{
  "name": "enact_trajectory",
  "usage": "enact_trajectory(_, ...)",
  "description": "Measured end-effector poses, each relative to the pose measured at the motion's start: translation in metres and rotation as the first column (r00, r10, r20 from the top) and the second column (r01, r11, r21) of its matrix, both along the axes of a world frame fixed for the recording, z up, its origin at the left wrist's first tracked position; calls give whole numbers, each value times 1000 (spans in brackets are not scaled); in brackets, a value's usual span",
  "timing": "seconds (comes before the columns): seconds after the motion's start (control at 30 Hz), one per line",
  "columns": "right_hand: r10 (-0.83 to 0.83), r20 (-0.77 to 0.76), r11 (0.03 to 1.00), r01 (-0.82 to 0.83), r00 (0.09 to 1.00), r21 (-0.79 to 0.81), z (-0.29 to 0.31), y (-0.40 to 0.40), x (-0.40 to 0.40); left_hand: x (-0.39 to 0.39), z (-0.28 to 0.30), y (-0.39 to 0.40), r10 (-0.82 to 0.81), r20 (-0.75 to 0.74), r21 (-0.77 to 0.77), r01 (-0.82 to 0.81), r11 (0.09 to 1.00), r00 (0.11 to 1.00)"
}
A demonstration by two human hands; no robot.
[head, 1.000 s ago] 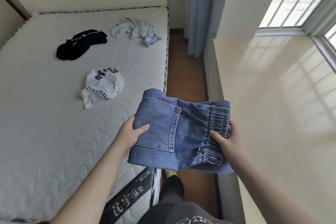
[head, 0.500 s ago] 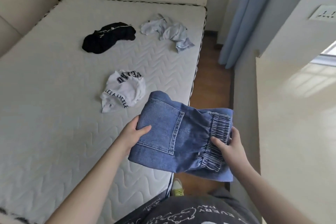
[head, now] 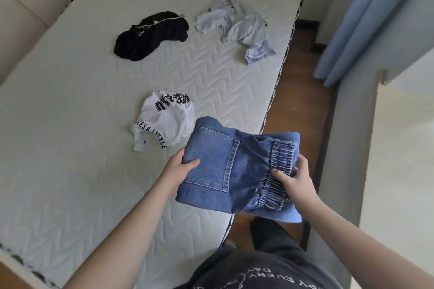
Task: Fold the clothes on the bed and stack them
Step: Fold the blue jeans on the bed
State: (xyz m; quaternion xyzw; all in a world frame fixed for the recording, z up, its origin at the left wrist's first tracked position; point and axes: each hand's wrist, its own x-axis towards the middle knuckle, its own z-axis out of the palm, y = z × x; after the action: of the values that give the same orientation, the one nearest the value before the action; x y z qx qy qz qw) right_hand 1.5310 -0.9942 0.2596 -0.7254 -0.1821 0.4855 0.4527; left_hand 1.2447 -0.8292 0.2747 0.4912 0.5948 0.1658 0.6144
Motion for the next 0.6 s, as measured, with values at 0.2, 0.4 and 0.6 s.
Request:
enact_trajectory(0.2, -11, -115, 997, 1, 993, -79, -37, 48, 16, 14, -41, 41, -16, -169, 63, 27, 998, 985)
enact_trajectory(0.4, -49, -312, 985, -6, 949, -173, -108, 76, -17, -22, -105, 81, -110, -316, 44, 130, 990, 942)
enact_trajectory(0.6, -133, -436, 961, 9, 890, -275, -176, 89, -72, -66, -161, 106, -166, -410, 7, 185, 983, 897)
